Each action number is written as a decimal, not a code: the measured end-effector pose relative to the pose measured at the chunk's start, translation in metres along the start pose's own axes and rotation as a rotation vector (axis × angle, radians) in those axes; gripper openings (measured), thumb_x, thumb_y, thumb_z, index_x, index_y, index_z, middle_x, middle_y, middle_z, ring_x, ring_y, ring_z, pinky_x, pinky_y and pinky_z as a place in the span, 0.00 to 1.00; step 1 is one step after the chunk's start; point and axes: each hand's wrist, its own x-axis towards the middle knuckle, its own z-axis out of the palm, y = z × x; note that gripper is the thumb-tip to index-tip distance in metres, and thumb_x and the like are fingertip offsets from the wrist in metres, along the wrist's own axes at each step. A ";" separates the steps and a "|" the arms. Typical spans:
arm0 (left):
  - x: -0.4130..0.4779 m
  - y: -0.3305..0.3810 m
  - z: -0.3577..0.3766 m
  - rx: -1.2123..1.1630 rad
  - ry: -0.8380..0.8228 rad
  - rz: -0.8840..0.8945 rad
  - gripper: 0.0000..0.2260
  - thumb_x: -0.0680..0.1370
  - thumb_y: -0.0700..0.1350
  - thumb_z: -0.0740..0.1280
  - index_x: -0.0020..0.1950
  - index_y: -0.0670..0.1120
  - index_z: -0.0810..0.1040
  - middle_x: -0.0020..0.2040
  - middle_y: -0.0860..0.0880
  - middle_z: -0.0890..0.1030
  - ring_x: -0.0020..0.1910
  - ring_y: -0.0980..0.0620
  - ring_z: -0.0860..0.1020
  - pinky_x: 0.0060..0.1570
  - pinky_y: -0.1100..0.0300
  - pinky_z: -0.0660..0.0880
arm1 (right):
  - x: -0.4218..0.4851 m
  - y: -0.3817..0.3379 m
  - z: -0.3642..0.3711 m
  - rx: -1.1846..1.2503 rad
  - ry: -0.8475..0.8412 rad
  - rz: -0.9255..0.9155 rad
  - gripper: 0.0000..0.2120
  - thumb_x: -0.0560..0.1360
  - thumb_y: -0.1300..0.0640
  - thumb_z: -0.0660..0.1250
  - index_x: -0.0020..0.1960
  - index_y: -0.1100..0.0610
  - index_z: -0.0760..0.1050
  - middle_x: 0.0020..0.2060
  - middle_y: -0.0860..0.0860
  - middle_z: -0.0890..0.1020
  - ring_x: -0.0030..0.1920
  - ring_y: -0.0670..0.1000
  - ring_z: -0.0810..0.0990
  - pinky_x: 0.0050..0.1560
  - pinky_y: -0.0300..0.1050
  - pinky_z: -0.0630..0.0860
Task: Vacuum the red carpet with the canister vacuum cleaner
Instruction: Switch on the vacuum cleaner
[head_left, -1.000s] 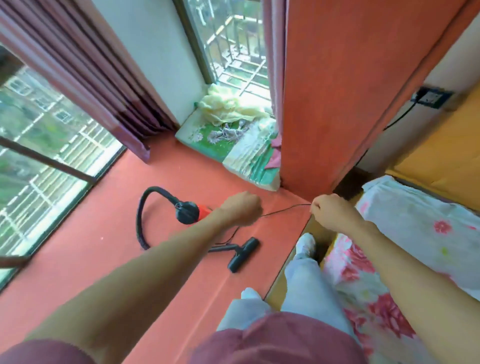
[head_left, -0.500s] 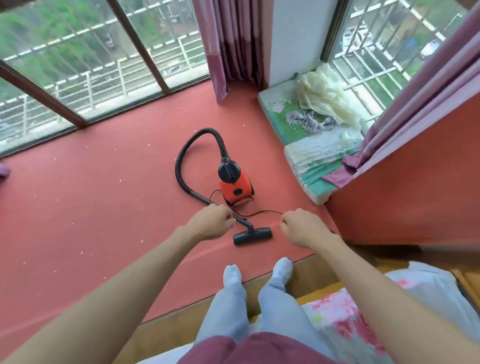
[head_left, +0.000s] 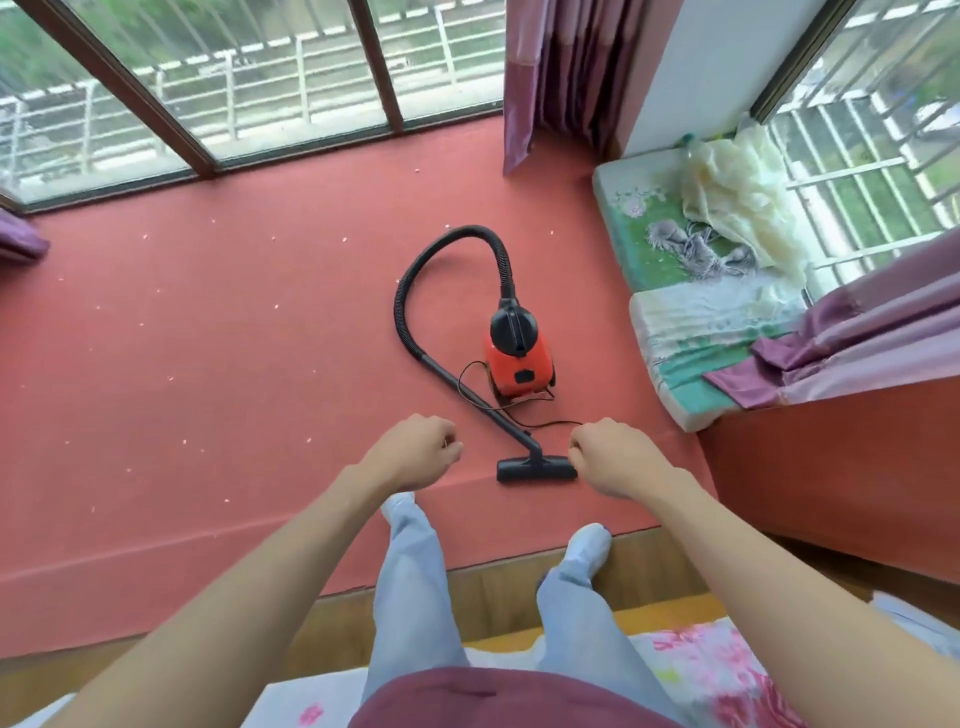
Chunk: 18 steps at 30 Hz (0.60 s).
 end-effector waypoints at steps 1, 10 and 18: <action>0.007 -0.013 -0.007 0.001 -0.001 0.009 0.12 0.79 0.46 0.61 0.46 0.41 0.80 0.43 0.44 0.84 0.44 0.43 0.81 0.47 0.48 0.78 | 0.010 -0.011 -0.002 0.003 0.000 0.012 0.12 0.79 0.56 0.55 0.53 0.58 0.77 0.51 0.57 0.81 0.49 0.61 0.79 0.43 0.48 0.70; 0.077 -0.122 -0.094 0.086 -0.064 0.110 0.12 0.77 0.45 0.60 0.46 0.39 0.80 0.42 0.42 0.84 0.44 0.40 0.81 0.45 0.46 0.79 | 0.081 -0.116 0.003 0.183 -0.044 0.279 0.14 0.78 0.56 0.57 0.55 0.59 0.78 0.52 0.59 0.82 0.50 0.61 0.80 0.47 0.50 0.74; 0.138 -0.121 -0.130 0.251 -0.159 0.224 0.12 0.77 0.44 0.58 0.49 0.40 0.80 0.45 0.42 0.83 0.47 0.39 0.80 0.46 0.49 0.78 | 0.122 -0.156 -0.002 0.378 0.014 0.440 0.15 0.77 0.60 0.57 0.54 0.58 0.81 0.52 0.57 0.83 0.52 0.60 0.81 0.49 0.48 0.75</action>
